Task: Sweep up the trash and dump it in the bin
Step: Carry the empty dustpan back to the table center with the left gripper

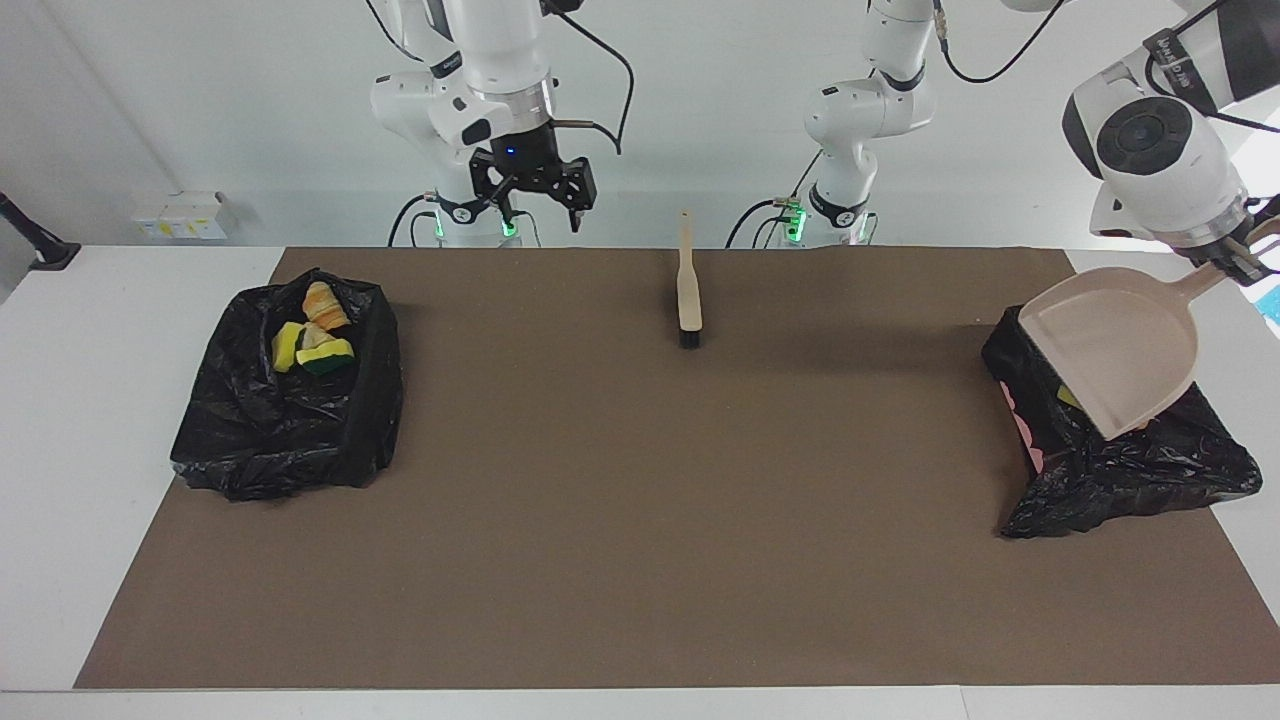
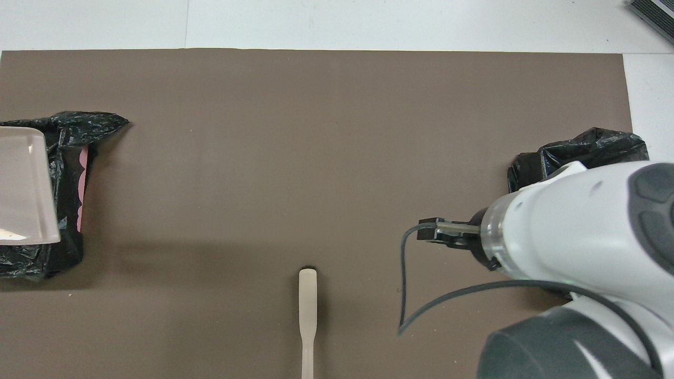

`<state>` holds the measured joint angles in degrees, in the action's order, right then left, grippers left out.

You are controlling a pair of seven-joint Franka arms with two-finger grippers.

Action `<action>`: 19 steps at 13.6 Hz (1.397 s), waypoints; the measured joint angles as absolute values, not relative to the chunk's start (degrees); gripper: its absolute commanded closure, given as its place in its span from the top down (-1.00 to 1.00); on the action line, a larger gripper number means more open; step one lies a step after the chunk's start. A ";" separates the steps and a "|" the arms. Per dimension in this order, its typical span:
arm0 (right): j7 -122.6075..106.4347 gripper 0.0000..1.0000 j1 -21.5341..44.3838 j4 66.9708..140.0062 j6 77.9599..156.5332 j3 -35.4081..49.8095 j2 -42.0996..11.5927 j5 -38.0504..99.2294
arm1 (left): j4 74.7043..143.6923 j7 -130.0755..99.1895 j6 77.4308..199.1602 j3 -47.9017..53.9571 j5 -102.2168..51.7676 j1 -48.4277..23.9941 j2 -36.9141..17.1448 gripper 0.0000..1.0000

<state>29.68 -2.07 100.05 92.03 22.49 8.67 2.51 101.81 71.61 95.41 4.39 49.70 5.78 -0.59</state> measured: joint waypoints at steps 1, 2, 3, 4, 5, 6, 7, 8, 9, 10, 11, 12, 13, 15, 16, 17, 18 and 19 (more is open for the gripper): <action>27.56 1.00 -3.01 98.75 91.54 22.51 7.89 0.67 | 101.85 68.03 94.12 4.44 46.64 4.33 -0.56 -1.00; 26.71 1.00 -3.66 97.62 91.38 22.54 7.08 -0.23 | 101.90 64.53 93.40 4.43 43.59 3.23 -0.54 -1.00; 26.49 1.00 -4.30 96.30 91.28 22.57 6.24 -0.82 | 101.93 60.61 92.96 4.44 40.39 2.26 -0.52 -1.00; 26.38 1.00 -4.95 94.86 90.83 22.60 5.29 -1.46 | 101.95 55.98 92.39 4.44 37.16 1.16 -0.49 -1.00; 25.69 1.00 -5.60 93.63 90.08 22.61 4.38 -1.77 | 101.98 50.85 92.07 4.44 34.11 -0.08 -0.42 -1.00; 24.46 1.00 -6.21 92.86 89.73 22.61 3.70 -1.93 | 102.01 46.02 91.70 4.45 31.41 -1.35 -0.35 -1.00; 23.20 1.00 -6.87 92.50 89.69 22.61 3.29 -2.04 | 102.03 41.43 91.37 4.46 28.75 -2.61 -0.25 -1.00; 21.84 1.00 -7.65 92.29 89.67 22.62 3.01 -2.06 | 102.08 36.67 91.23 4.48 25.99 -3.94 -0.07 -1.00; 21.00 1.00 -8.28 92.25 89.67 22.63 2.84 -2.07 | 102.13 31.76 91.06 4.49 23.56 -5.21 0.07 -1.00; 20.70 1.00 -8.80 92.20 89.67 22.62 2.70 -2.07 | 102.15 26.02 90.91 4.49 21.09 -6.57 0.19 -1.00; 20.65 1.00 -8.95 92.12 89.67 22.44 2.59 -2.07 | 102.15 20.26 90.88 4.50 18.73 -8.13 0.30 -1.00; 20.65 1.00 -8.66 92.08 89.67 21.51 2.55 -2.07 | 102.15 14.39 90.89 4.51 16.35 -10.12 0.45 -1.00; 20.41 1.00 -7.42 92.01 89.66 19.37 2.53 -2.07 | 102.15 8.91 90.90 4.51 14.20 -12.36 0.65 -1.00; 18.80 1.00 -2.41 91.86 89.67 12.53 2.52 -2.06 | 102.10 -2.46 91.45 4.60 9.82 -16.53 0.99 -1.00; 17.85 1.00 0.07 91.82 89.67 9.08 2.51 -2.05 | 102.09 -7.66 92.36 4.64 7.86 -18.18 1.07 -1.00; 17.18 1.00 1.72 91.81 89.67 6.58 2.50 -2.05 | 102.09 -11.65 93.47 4.67 6.75 -19.76 1.08 -1.00; 16.88 1.00 2.38 91.81 89.67 5.39 2.48 -2.05 | 102.15 -14.52 94.55 4.71 5.90 -21.27 1.00 -1.00; 16.77 1.00 2.62 91.81 89.67 4.86 2.45 -2.05 | 102.33 -17.25 96.08 4.73 4.56 -22.72 0.74 -1.00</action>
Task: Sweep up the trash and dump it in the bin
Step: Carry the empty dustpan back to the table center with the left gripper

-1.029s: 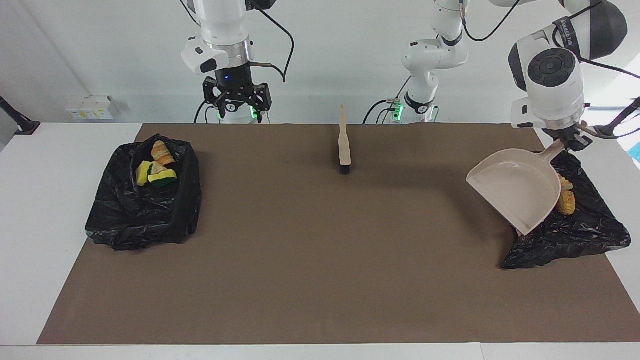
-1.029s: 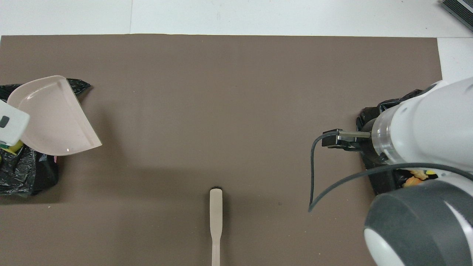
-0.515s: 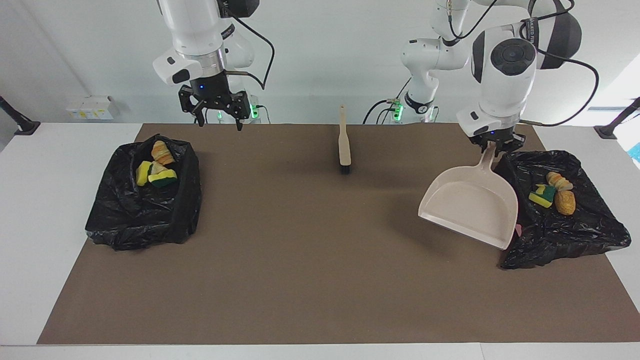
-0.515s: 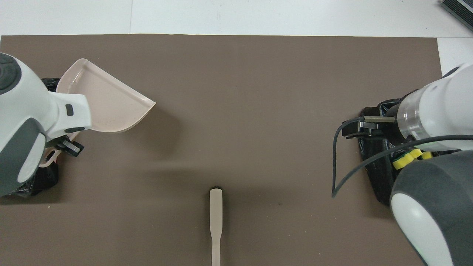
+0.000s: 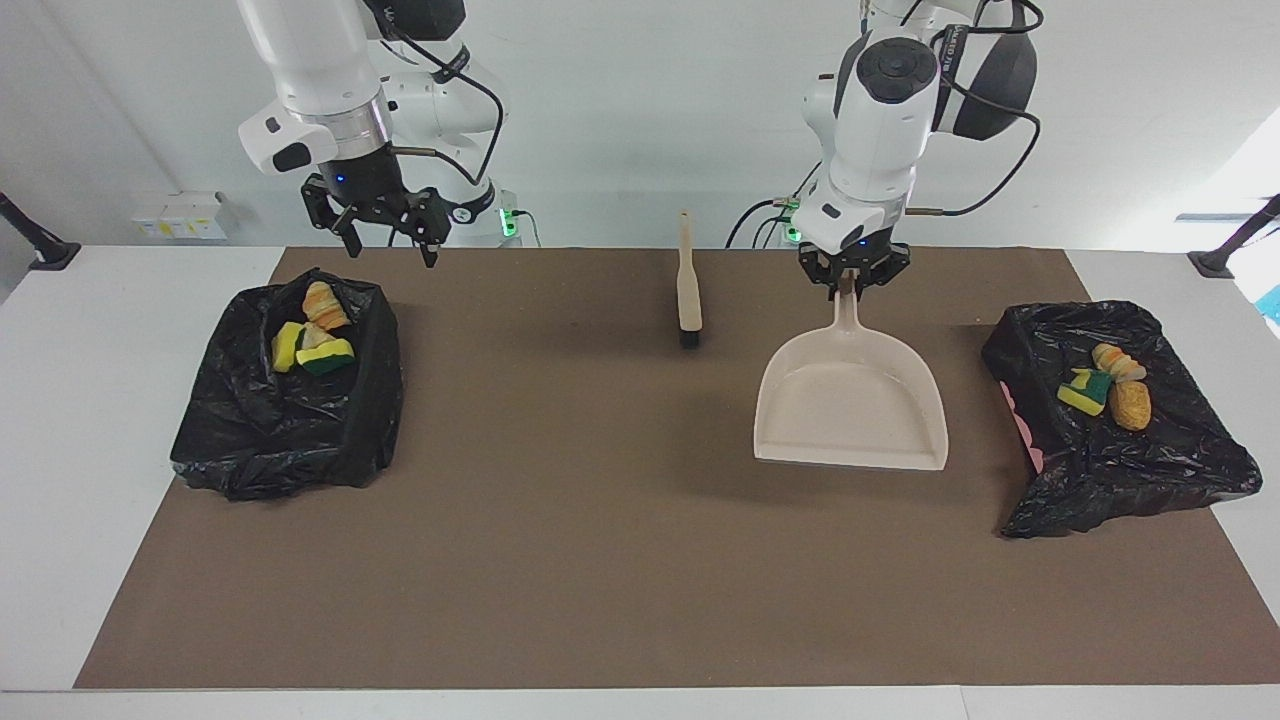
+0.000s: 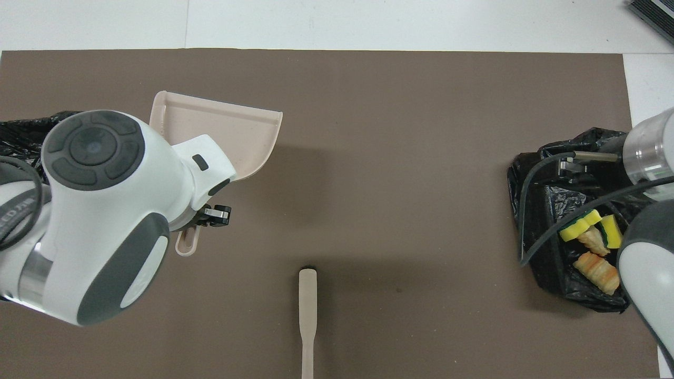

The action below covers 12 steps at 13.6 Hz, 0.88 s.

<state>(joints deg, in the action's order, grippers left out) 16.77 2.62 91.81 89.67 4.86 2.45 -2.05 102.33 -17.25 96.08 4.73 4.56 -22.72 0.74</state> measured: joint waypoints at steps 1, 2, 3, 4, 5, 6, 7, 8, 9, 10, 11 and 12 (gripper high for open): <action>16.74 1.00 2.67 91.81 89.67 4.63 2.41 -2.05 | 102.65 -20.47 98.32 4.75 3.11 -24.11 0.11 -1.00; 16.74 1.00 2.67 91.81 89.67 4.57 2.38 -2.05 | 102.98 -23.49 100.77 4.74 2.23 -25.36 -0.93 -1.00; 16.74 1.00 2.68 91.81 89.67 4.57 2.36 -2.05 | 103.27 -25.72 103.19 4.75 1.78 -26.50 -2.35 -1.00; 16.74 1.00 2.68 91.81 89.67 4.56 2.33 -2.05 | 103.55 -27.33 105.68 4.77 1.59 -27.79 -4.32 -1.00; 16.74 1.00 2.68 91.81 89.67 4.54 2.27 -2.05 | 103.80 -28.70 108.51 4.79 1.47 -29.11 -6.66 -1.00; 16.74 1.00 2.68 91.81 89.67 4.50 2.19 -2.05 | 103.94 -30.19 111.39 4.81 1.23 -30.19 -9.03 -1.00; 16.70 1.00 2.68 91.81 89.67 4.43 2.10 -2.05 | 103.98 -31.98 114.59 4.79 0.78 -31.16 -11.51 -1.00; 16.56 1.00 2.68 91.82 89.67 4.37 2.04 -2.05 | 104.03 -33.51 117.57 4.83 0.52 -32.02 -13.65 -1.00; 16.36 1.00 2.68 91.82 89.66 4.32 2.00 -2.05 | 104.18 -34.44 119.95 4.83 0.44 -32.74 -15.25 -1.00; 16.32 1.00 2.71 91.84 89.66 4.19 1.97 -2.04 | 104.57 -34.87 121.72 4.88 0.40 -33.25 -16.18 -1.00; 16.32 1.00 2.77 91.84 89.66 3.88 1.95 -2.04 | 105.34 -35.16 123.32 4.88 0.36 -33.74 -16.61 -1.00; 16.31 1.00 2.78 91.84 89.66 3.57 1.93 -2.04 | 106.32 -35.54 124.61 4.86 0.33 -34.18 -16.66 -1.00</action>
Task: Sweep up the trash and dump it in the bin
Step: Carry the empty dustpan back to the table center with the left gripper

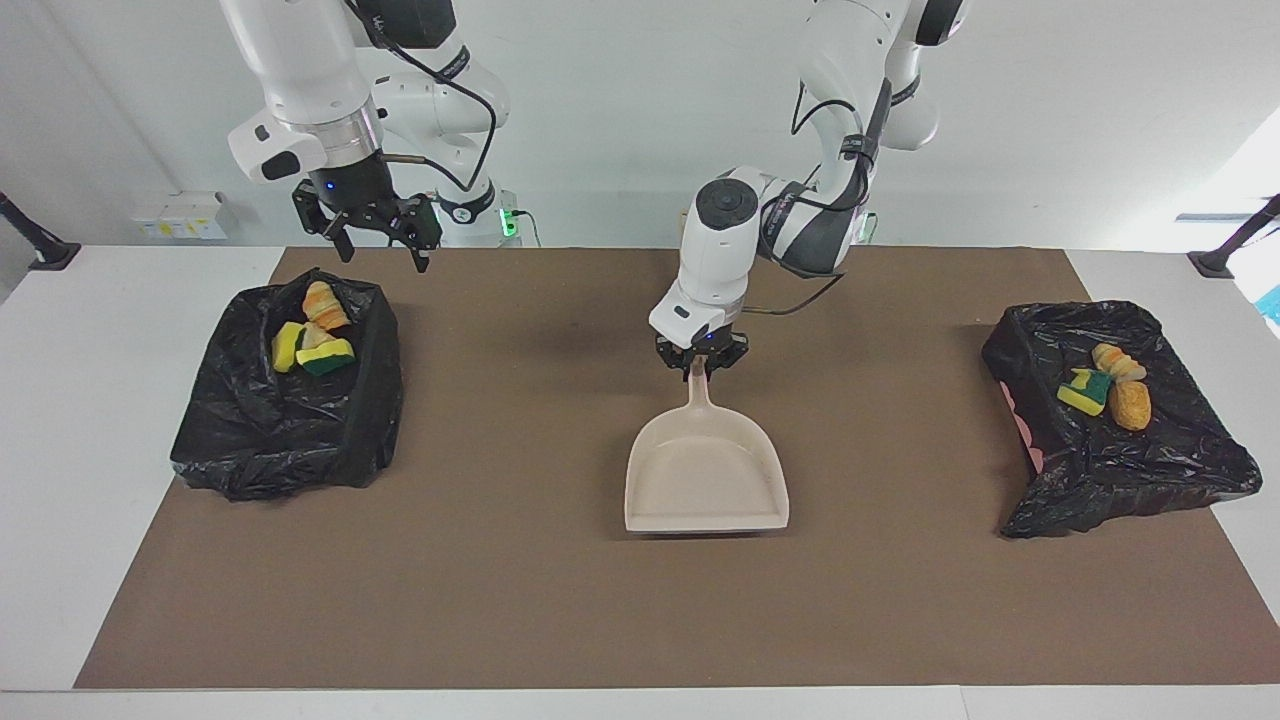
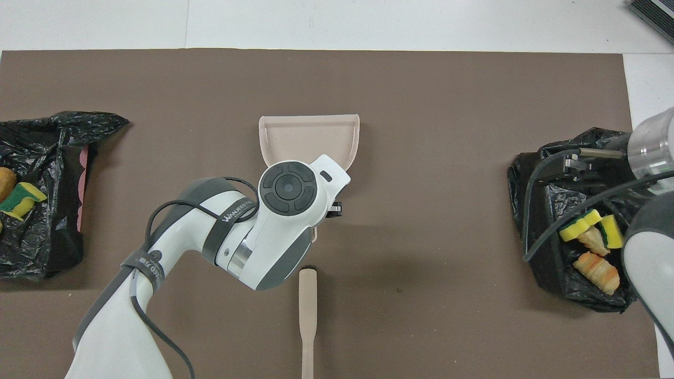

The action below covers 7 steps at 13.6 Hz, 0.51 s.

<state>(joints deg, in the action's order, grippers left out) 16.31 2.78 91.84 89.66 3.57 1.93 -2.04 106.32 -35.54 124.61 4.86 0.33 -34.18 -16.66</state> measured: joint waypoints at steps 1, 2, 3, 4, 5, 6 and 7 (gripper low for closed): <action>16.28 1.00 2.78 91.84 89.66 3.27 1.92 -2.04 | 107.19 -35.88 125.64 4.90 0.32 -34.46 -16.65 -1.00; 16.18 1.00 2.78 91.84 89.66 3.02 1.91 -2.04 | 108.02 -35.97 126.60 4.90 0.32 -34.56 -16.67 -0.41; 15.55 1.00 2.79 91.84 89.66 2.83 1.91 -2.04 | 108.69 -35.98 127.23 4.86 0.30 -34.56 -16.68 0.99; 14.22 1.00 2.79 91.84 89.66 2.64 1.90 -2.04 | 109.15 -35.95 127.51 4.74 0.28 -34.56 -16.69 1.00; 13.20 1.00 2.79 91.84 89.66 2.49 1.89 -2.04 | 109.31 -35.90 127.61 4.57 0.28 -34.56 -16.69 1.00; 12.77 1.00 2.79 91.84 89.63 2.33 1.88 -2.04 | 109.30 -35.88 127.71 4.41 0.28 -34.56 -16.67 1.00; 12.63 1.00 2.79 91.84 89.57 2.14 1.87 -2.04 | 109.28 -35.88 127.77 4.29 0.28 -34.54 -16.63 1.00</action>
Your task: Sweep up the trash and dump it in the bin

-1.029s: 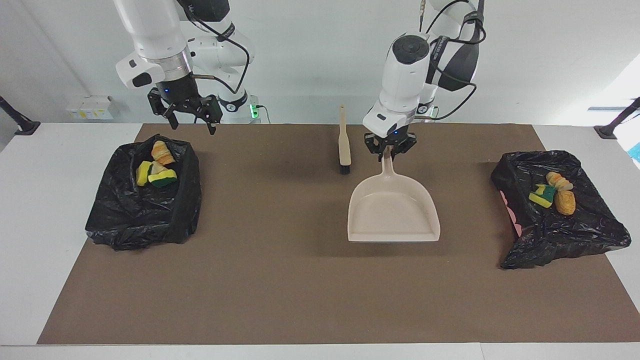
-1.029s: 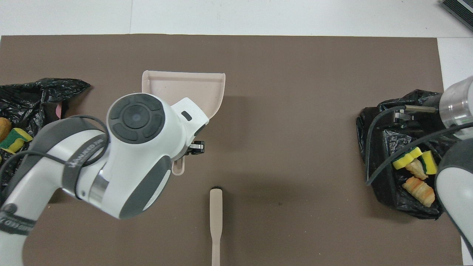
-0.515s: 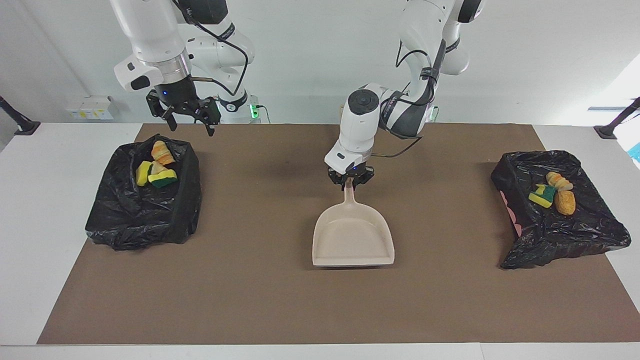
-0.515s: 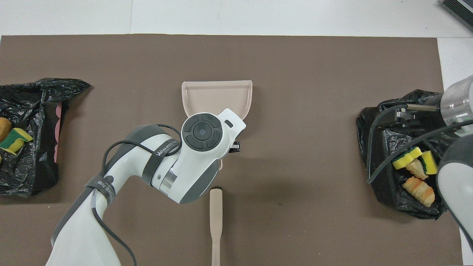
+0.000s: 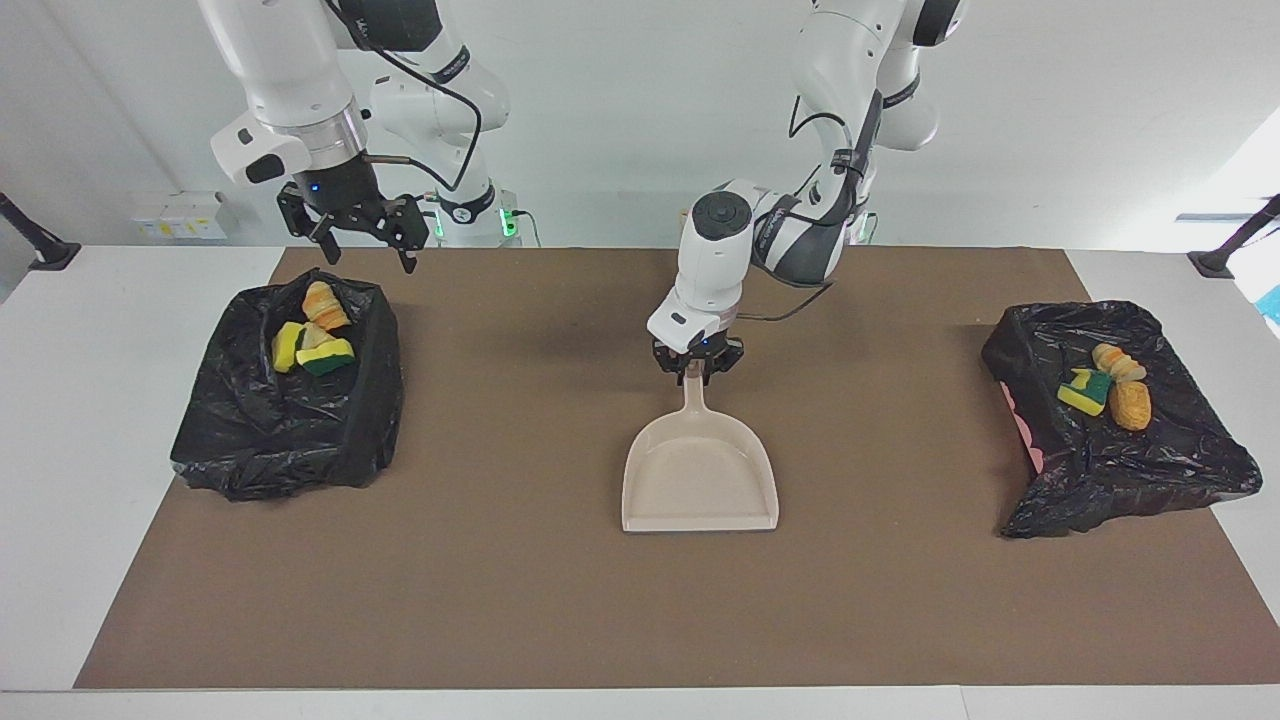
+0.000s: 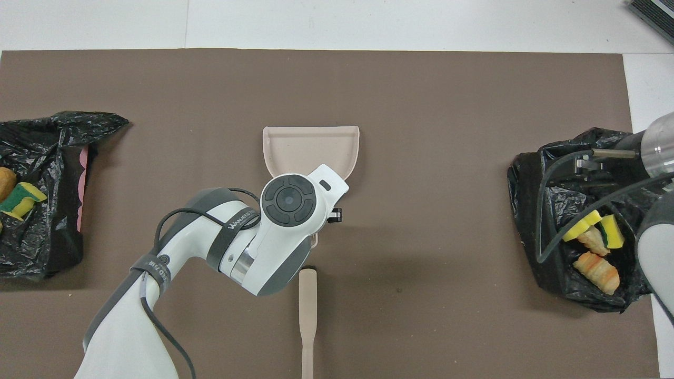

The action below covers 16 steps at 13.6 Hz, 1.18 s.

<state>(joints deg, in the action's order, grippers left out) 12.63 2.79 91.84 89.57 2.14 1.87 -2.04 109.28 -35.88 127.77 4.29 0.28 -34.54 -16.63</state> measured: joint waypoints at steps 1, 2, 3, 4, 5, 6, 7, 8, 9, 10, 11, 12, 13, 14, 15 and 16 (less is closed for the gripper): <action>12.52 1.00 2.79 91.85 89.52 1.94 1.86 -2.04 | 109.22 -35.88 127.72 4.19 0.28 -34.49 -16.52 1.00; 12.26 1.00 2.79 91.85 89.46 1.80 1.86 -2.04 | 109.11 -35.89 127.47 4.06 0.27 -34.29 -16.28 1.00; 11.97 1.00 2.79 91.85 89.42 1.74 1.85 -2.04 | 108.91 -35.90 126.90 3.86 0.27 -33.84 -15.72 1.00; 11.91 1.00 2.79 91.85 89.40 1.73 1.85 -2.04 | 108.43 -35.89 125.34 3.61 0.26 -33.13 -14.93 1.00; 11.91 1.00 2.80 91.85 89.37 1.73 1.85 -2.04 | 107.66 -35.87 123.10 3.40 0.26 -32.32 -14.12 1.00; 11.91 1.00 2.80 91.85 89.31 1.73 1.85 -2.04 | 106.78 -35.84 121.01 3.14 0.26 -31.60 -13.46 1.00; 11.91 1.00 2.80 91.85 89.29 1.73 1.85 -2.04 | 105.96 -35.83 119.67 2.90 0.26 -30.83 -12.90 1.00; 11.86 1.00 2.80 91.85 89.29 1.73 1.85 -2.02 | 105.37 -35.83 119.02 2.78 0.26 -29.57 -12.36 1.00; 11.70 1.00 2.81 91.84 89.28 1.73 1.85 -1.94 | 104.89 -35.68 118.75 2.71 0.26 -27.91 -11.83 1.00; 11.32 1.00 2.83 91.81 89.28 1.73 1.85 -1.83 | 104.40 -34.85 118.63 2.63 0.26 -26.09 -11.36 1.00; 10.89 1.00 2.86 91.72 89.28 1.73 1.85 -1.31 | 103.85 -32.94 118.49 2.55 0.26 -24.09 -10.89 1.00; 10.74 1.00 2.90 91.63 89.28 1.73 1.85 -0.14 | 103.35 -29.82 118.07 2.48 0.26 -21.86 -10.40 1.00; 10.13 1.00 2.90 91.59 89.27 1.73 1.85 0.82 | 102.91 -25.65 117.03 2.42 0.26 -19.51 -9.73 1.00; 8.05 1.00 2.89 91.58 89.22 1.71 1.85 0.92 | 102.60 -21.07 115.76 2.37 0.24 -17.18 -8.94 1.00; 5.90 1.00 2.87 91.58 88.93 1.65 1.85 0.93 | 102.20 -17.26 114.39 2.32 0.21 -15.01 -8.20 1.00; 4.61 1.00 2.85 91.48 88.25 1.56 1.84 0.92 | 101.64 -13.95 112.97 2.28 0.18 -13.10 -7.57 1.00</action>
<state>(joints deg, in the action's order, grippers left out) 4.61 2.85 91.48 88.25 1.56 1.84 0.92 101.64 -13.95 112.97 2.28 0.18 -13.10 -7.57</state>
